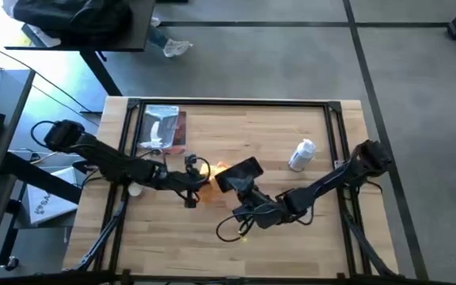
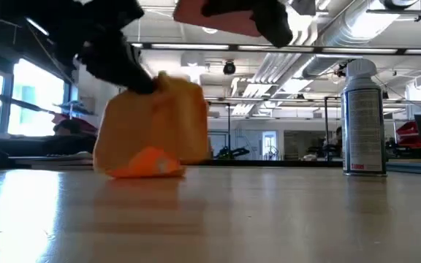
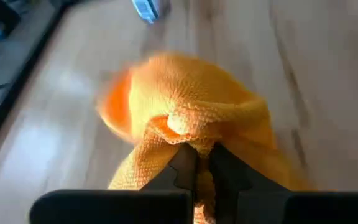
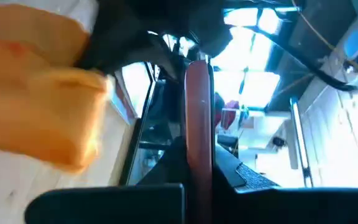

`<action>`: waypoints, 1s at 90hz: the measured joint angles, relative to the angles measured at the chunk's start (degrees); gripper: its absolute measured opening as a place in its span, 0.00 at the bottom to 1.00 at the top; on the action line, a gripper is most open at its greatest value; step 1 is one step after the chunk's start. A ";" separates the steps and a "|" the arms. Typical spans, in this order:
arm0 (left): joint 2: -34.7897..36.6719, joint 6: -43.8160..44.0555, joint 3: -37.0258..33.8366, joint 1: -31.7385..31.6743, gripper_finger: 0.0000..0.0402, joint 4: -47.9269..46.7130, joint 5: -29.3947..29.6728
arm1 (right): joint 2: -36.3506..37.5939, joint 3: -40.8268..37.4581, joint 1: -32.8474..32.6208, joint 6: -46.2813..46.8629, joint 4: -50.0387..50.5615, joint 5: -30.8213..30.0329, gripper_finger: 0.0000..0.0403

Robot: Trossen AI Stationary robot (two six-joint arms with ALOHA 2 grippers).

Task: Apply microfiber cloth
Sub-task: Wipe the front and back of the cellphone with the yellow microfiber cloth

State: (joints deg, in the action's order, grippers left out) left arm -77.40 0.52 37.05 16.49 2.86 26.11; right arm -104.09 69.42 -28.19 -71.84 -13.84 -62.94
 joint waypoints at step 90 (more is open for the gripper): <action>13.64 22.95 -1.45 -12.83 0.49 2.65 -39.55 | 0.57 -0.08 -0.59 -24.67 -1.14 10.67 0.00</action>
State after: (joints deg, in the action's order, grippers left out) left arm -63.76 23.47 35.59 3.66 5.52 -13.44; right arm -103.53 69.34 -28.77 -96.50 -14.98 -52.27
